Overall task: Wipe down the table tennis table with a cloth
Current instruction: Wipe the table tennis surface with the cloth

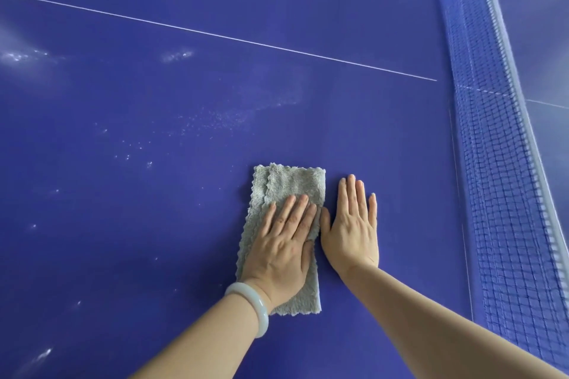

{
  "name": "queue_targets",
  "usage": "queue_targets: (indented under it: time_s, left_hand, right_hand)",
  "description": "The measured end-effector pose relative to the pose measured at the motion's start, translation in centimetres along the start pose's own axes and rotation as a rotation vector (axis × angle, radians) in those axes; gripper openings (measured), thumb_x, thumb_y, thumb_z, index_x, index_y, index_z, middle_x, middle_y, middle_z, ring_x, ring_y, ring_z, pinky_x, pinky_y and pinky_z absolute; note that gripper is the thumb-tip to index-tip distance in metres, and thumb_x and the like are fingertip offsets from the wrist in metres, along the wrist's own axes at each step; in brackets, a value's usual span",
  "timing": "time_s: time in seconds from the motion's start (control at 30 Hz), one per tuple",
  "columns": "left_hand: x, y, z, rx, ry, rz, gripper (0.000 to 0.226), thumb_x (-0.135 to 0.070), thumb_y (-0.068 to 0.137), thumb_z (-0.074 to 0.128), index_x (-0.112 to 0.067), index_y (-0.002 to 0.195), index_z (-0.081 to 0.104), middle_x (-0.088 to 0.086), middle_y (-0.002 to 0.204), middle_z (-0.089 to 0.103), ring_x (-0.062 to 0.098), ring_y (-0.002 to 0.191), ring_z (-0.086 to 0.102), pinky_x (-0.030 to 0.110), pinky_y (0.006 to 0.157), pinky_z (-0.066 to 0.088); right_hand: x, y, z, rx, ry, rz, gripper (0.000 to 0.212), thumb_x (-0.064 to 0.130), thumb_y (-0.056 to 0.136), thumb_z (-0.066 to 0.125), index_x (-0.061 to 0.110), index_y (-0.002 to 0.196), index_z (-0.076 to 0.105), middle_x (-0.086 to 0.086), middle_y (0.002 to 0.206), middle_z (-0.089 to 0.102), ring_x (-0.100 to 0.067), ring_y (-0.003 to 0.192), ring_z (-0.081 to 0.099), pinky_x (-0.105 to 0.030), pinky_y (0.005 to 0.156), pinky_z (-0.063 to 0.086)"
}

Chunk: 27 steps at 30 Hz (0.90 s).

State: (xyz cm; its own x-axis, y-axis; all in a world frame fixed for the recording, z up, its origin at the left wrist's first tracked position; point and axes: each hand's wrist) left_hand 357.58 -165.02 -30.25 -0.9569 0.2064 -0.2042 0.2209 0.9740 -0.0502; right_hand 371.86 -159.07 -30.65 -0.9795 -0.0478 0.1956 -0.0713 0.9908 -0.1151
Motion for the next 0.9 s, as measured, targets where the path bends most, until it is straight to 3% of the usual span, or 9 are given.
queue_targets:
  time_s: [0.1, 0.23, 0.3, 0.4, 0.5, 0.63, 0.7, 0.77, 0.9]
  left_hand:
    - [4.2, 0.4, -1.0, -0.021, 0.040, -0.015, 0.056, -0.033, 0.103, 0.013, -0.018, 0.157, 0.013, -0.001, 0.165, 0.006, 0.017, 0.152, 0.001, 0.045, 0.122, 0.013]
    - [10.8, 1.2, -2.4, -0.050, 0.048, -0.516, 0.056, -0.031, 0.103, 0.012, -0.021, 0.158, 0.006, -0.002, 0.165, -0.002, 0.017, 0.152, -0.004, 0.043, 0.123, 0.003]
    - [8.9, 0.8, -2.1, -0.083, 0.026, -0.572, 0.056, -0.031, 0.103, 0.013, -0.020, 0.158, 0.003, 0.000, 0.165, -0.004, 0.020, 0.152, -0.006, 0.045, 0.122, 0.003]
    - [1.7, -1.7, -0.2, -0.094, 0.002, -0.441, 0.058, -0.031, 0.102, 0.011, -0.017, 0.158, 0.003, 0.004, 0.165, -0.008, 0.025, 0.151, -0.010, 0.050, 0.121, 0.006]
    - [-3.4, -6.2, 1.3, -0.063, -0.070, -0.178, 0.059, -0.033, 0.103, 0.025, -0.015, 0.157, 0.014, 0.006, 0.165, 0.000, 0.028, 0.152, -0.002, 0.052, 0.119, 0.014]
    - [1.5, -7.9, 0.3, -0.030, 0.024, 0.126, 0.055, -0.034, 0.105, 0.019, -0.020, 0.157, 0.014, 0.001, 0.165, 0.005, 0.022, 0.152, 0.003, 0.045, 0.121, 0.011]
    - [6.0, -6.4, -0.8, -0.036, 0.117, -0.015, 0.054, -0.034, 0.105, 0.014, -0.022, 0.157, 0.008, -0.001, 0.165, 0.003, 0.018, 0.152, -0.003, 0.043, 0.123, 0.008]
    - [8.6, -4.6, -1.7, -0.061, 0.101, -0.314, 0.054, -0.033, 0.105, 0.013, -0.022, 0.157, 0.006, -0.001, 0.165, 0.001, 0.017, 0.152, -0.005, 0.042, 0.123, 0.005]
    - [3.5, -3.3, -0.8, -0.103, 0.022, -0.620, 0.058, -0.031, 0.104, 0.020, -0.013, 0.157, 0.005, 0.010, 0.165, 0.001, 0.026, 0.152, -0.001, 0.048, 0.122, 0.005]
  right_hand:
    - [0.1, -0.3, -0.1, 0.035, -0.092, -0.047, 0.071, 0.048, 0.100, 0.015, 0.012, 0.158, -0.004, -0.003, 0.166, -0.010, -0.020, 0.152, -0.016, -0.043, 0.123, -0.013]
    - [0.2, -0.2, 0.1, 0.024, -0.106, -0.051, 0.069, 0.050, 0.100, 0.014, 0.018, 0.160, 0.001, -0.001, 0.167, -0.008, -0.023, 0.153, -0.014, -0.045, 0.123, -0.011]
    - [0.3, -0.2, 0.1, 0.009, -0.080, -0.041, 0.068, 0.050, 0.100, 0.016, 0.019, 0.160, 0.006, 0.000, 0.167, -0.005, -0.022, 0.153, -0.011, -0.044, 0.124, -0.009]
    - [0.2, -0.2, 0.0, 0.005, -0.064, -0.042, 0.067, 0.049, 0.101, 0.020, 0.019, 0.160, 0.009, -0.001, 0.167, -0.002, -0.022, 0.154, -0.009, -0.044, 0.124, -0.008]
    - [0.2, -0.2, -0.1, 0.011, -0.063, -0.044, 0.068, 0.049, 0.100, 0.019, 0.019, 0.160, 0.008, -0.001, 0.167, -0.003, -0.021, 0.154, -0.010, -0.044, 0.124, -0.009]
    - [0.2, -0.2, -0.1, 0.011, -0.059, -0.041, 0.067, 0.048, 0.101, 0.021, 0.020, 0.160, 0.007, 0.000, 0.167, -0.003, -0.020, 0.153, -0.011, -0.042, 0.123, -0.011]
    - [0.2, -0.2, -0.1, 0.016, -0.065, -0.035, 0.067, 0.048, 0.101, 0.021, 0.020, 0.160, 0.007, 0.001, 0.167, -0.004, -0.019, 0.153, -0.011, -0.041, 0.123, -0.011]
    - [0.2, -0.2, 0.0, 0.014, -0.059, -0.028, 0.067, 0.048, 0.101, 0.021, 0.020, 0.160, 0.007, 0.001, 0.167, -0.003, -0.019, 0.153, -0.011, -0.041, 0.123, -0.011]
    - [0.2, -0.1, -0.1, 0.005, -0.041, -0.024, 0.066, 0.048, 0.101, 0.024, 0.021, 0.159, 0.009, 0.001, 0.167, -0.001, -0.018, 0.153, -0.010, -0.041, 0.123, -0.011]
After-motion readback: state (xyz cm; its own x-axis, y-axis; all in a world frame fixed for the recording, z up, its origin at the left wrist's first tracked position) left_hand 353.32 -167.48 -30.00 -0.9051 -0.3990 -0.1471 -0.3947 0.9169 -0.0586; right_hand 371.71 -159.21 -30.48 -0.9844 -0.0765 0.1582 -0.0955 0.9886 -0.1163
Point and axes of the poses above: each hand's wrist, its own y-axis towards the middle knuckle, its own z-axis out of the palm, x = y × z
